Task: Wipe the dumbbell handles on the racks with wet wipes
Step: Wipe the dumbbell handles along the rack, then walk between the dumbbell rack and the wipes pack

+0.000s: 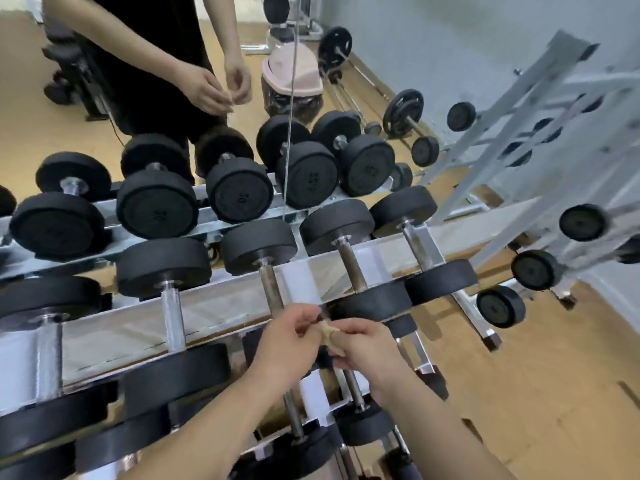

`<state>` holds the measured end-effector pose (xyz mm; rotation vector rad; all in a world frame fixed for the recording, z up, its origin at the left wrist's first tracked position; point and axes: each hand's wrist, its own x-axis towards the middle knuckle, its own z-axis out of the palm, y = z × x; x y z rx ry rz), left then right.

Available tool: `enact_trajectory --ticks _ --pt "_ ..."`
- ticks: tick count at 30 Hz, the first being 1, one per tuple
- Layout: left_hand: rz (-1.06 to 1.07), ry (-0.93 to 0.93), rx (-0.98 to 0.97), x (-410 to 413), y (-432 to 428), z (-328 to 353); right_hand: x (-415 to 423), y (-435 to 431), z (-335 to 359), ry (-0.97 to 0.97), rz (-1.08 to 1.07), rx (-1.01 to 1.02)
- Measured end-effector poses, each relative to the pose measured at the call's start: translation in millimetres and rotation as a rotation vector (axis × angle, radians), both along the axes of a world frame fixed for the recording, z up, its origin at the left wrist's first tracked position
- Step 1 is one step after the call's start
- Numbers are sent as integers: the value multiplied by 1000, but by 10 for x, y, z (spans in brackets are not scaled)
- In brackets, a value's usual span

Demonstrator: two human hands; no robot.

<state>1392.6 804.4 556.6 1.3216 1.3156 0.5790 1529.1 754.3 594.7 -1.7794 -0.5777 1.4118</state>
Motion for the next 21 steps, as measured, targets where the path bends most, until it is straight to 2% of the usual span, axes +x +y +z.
enact_trajectory --ticks 6,9,13,18,21 --pt "-58 -64 34 415 -1044 223 492 -1054 -41 123 -143 91" --pt "5 -102 2 610 -1677 136 724 -1718 -163 192 -157 45" --pt "-59 -121 -106 869 -2595 73 913 -2798 -264 275 -198 -32" --pt "-358 -47 -134 1327 -3545 13 1166 -4051 -345 321 -397 -16" --pt "-600 -40 -113 1516 -4025 -12 1218 -4691 -463 348 -648 -18"
